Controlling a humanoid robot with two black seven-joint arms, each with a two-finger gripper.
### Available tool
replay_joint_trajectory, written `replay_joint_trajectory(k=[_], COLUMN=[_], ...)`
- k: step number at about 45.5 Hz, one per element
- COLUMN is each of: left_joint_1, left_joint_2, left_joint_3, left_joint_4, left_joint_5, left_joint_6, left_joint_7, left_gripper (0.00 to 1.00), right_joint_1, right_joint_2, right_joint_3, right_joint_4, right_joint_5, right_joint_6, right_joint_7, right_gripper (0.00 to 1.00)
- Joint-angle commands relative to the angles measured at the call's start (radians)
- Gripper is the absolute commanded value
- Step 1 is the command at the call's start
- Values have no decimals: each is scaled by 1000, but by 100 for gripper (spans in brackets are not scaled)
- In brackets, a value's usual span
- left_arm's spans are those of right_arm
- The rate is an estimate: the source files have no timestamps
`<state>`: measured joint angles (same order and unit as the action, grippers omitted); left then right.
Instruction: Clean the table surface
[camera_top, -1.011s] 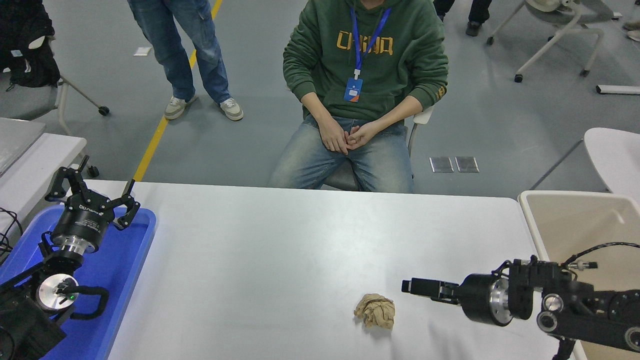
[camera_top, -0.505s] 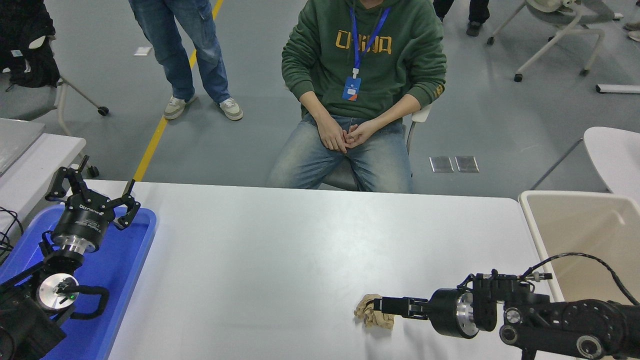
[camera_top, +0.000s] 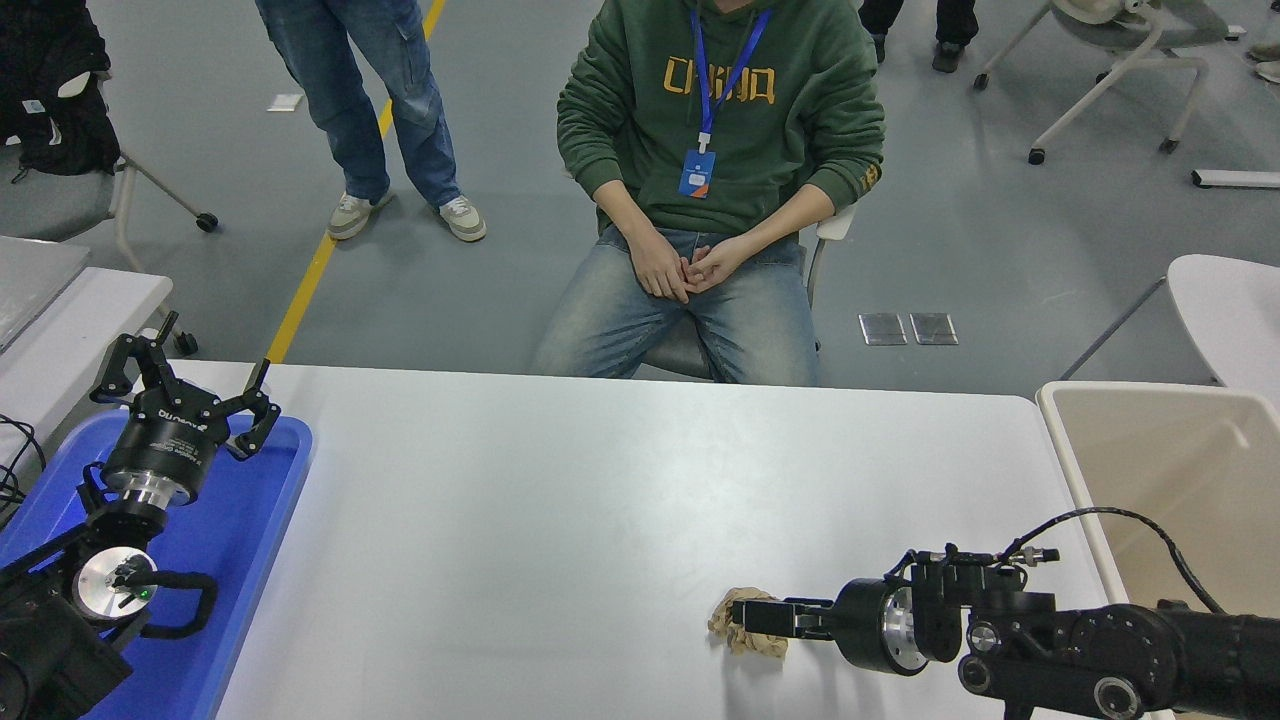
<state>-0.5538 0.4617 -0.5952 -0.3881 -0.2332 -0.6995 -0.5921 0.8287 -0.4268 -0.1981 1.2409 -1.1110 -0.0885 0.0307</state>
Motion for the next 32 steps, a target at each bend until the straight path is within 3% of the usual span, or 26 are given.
replay_joint_trajectory(k=[1, 10, 23, 32], left_joint_1=[0, 0, 0, 0], left_joint_2=[0, 0, 0, 0], left_joint_3=[0, 0, 0, 0], left_joint_4=[0, 0, 0, 0], left_joint_5=[0, 0, 0, 0], left_joint_6=[0, 0, 0, 0], left_joint_7=[0, 0, 0, 0], left_gripper=[100, 100, 100, 100], right_joint_1=[-6, -14, -14, -14], right_joint_2=[26, 36, 43, 43], right_joint_3=[0, -1, -3, -3], right_joint_4=[-14, -14, -37, -43], right_joint_5=[-36, -58, -118, -145], right_joint_6=[-7, -13, -13, -13], right_joint_7=[0, 0, 0, 0], right_gripper=[100, 99, 91, 75])
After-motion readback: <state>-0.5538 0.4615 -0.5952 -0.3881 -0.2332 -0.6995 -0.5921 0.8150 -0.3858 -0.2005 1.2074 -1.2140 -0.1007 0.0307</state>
